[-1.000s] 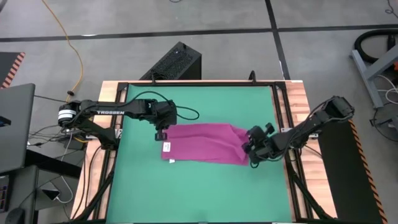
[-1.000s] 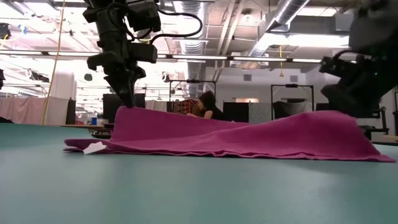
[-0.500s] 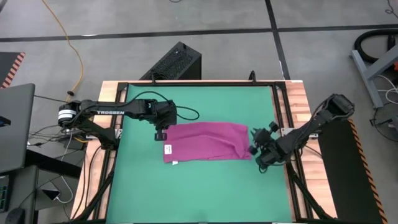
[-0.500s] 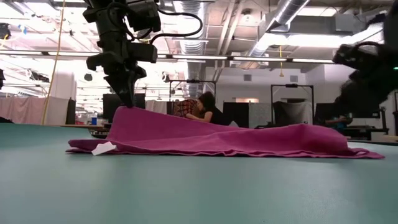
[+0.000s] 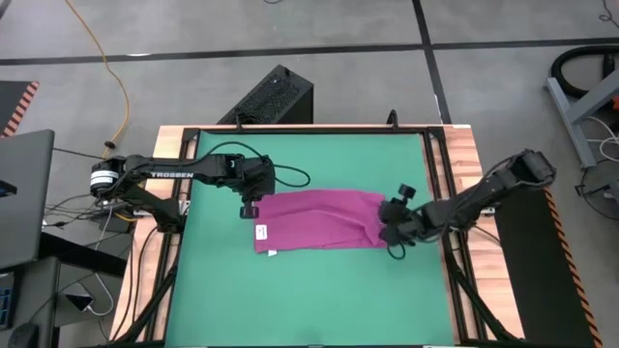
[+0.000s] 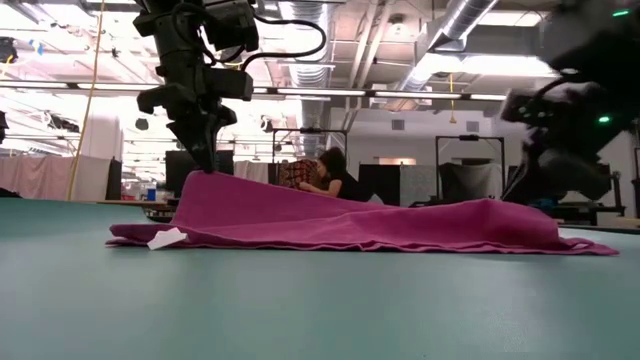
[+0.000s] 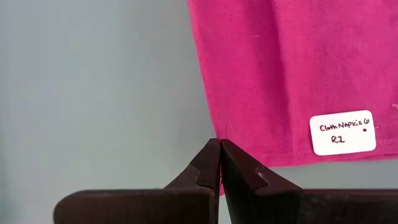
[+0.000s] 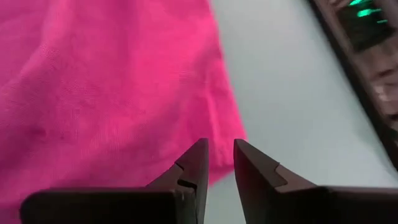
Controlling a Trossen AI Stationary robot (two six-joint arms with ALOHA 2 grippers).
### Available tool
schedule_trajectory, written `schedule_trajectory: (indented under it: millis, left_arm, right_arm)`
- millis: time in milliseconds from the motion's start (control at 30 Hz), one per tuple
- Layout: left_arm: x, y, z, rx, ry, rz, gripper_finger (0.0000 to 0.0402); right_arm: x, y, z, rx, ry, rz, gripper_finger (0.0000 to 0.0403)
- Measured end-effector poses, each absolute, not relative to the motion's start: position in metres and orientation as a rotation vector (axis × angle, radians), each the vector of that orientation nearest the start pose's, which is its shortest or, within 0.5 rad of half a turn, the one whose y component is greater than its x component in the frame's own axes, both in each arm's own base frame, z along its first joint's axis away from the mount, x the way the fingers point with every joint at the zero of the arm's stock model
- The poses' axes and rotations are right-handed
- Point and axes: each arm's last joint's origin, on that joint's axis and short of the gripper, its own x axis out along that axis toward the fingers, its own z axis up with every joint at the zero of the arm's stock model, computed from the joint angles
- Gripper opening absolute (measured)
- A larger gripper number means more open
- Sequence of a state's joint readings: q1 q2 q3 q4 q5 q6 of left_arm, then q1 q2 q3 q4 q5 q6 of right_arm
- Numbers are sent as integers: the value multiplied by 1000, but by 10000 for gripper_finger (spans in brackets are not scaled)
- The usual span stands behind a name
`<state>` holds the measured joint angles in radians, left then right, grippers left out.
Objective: Roll towel
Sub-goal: Fold the violet towel
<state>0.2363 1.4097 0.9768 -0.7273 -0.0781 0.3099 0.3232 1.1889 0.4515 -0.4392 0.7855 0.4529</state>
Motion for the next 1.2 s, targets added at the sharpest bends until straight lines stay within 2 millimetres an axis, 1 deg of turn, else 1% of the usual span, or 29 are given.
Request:
schedule_trajectory:
  millis: [67, 133, 233, 300, 433, 567, 667, 867, 967, 1067, 1200]
  left_arm:
    - [256, 64, 227, 182, 1192, 94, 0]
    - [256, 64, 227, 193, 1192, 86, 0]
    - [256, 64, 227, 202, 1193, 77, 0]
    - [256, 64, 227, 212, 1193, 70, 0]
    - [256, 64, 227, 218, 1190, 66, 0]
    - [256, 64, 227, 210, 1188, 57, 0]
    - [256, 63, 227, 201, 1189, 56, 0]
    - [256, 63, 227, 201, 1189, 57, 0]
    - [256, 63, 227, 201, 1189, 57, 0]
    - [256, 63, 227, 208, 1188, 53, 0]
    - [256, 63, 227, 209, 1188, 53, 0]
  right_arm:
    - [183, 28, 148, -190, 901, -546, 98]
    - [187, 18, 149, -171, 924, -505, 98]
    - [187, 3, 152, -114, 961, -445, 98]
    - [186, -4, 155, -86, 962, -413, 99]
    - [184, -13, 158, -98, 971, -414, 99]
    - [186, -14, 152, -109, 1008, -360, 101]
    - [187, -14, 146, -134, 1060, -350, 111]
    - [191, -20, 137, -162, 1091, -410, 151]
    - [192, -22, 135, -156, 1101, -420, 159]
    - [193, -24, 133, -142, 1107, -413, 149]
    - [192, -23, 133, -133, 1111, -393, 110]
